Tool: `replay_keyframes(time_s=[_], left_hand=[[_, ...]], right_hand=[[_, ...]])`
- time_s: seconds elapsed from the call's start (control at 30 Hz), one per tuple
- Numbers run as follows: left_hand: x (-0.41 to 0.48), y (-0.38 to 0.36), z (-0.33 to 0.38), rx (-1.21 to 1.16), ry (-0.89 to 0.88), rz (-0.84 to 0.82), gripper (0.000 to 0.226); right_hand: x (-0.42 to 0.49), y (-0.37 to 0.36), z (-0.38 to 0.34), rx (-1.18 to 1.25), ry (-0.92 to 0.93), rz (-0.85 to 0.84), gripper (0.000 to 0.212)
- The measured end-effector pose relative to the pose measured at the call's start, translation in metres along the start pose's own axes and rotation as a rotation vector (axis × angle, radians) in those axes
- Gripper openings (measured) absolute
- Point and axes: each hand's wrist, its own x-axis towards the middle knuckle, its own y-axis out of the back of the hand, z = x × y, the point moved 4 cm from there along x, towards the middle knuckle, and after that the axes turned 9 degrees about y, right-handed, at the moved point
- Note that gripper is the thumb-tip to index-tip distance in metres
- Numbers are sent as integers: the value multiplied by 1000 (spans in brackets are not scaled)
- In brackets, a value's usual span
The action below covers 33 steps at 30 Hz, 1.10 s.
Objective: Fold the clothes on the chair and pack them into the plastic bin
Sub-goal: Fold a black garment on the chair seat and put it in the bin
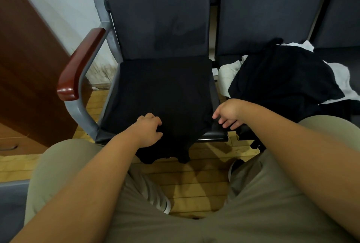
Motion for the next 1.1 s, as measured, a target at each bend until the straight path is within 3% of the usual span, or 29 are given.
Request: replay_keyframes(time_s=[0.17,0.3,0.43,0.63,0.93,1.1], left_hand=[[1,1,2,-1,4,20,53],[4,1,-1,-4,4,21,51],[5,0,-4,-14,6,30,50],[7,2,-3,-22,10,28,48],[8,5,0,-23,14,28,44],[8,6,1,-16,20,25,45]], right_hand=[[7,-6,-1,-17,98,84,36],[8,-13,-15,-222,183,156,51],[11,-15,-21,-195,65,48,36],[10,-6,-21,-144,-90,-5,59],[11,-9,-7,-381,-92,-6,49],[11,-8,-6,-342,-5,-36,33]])
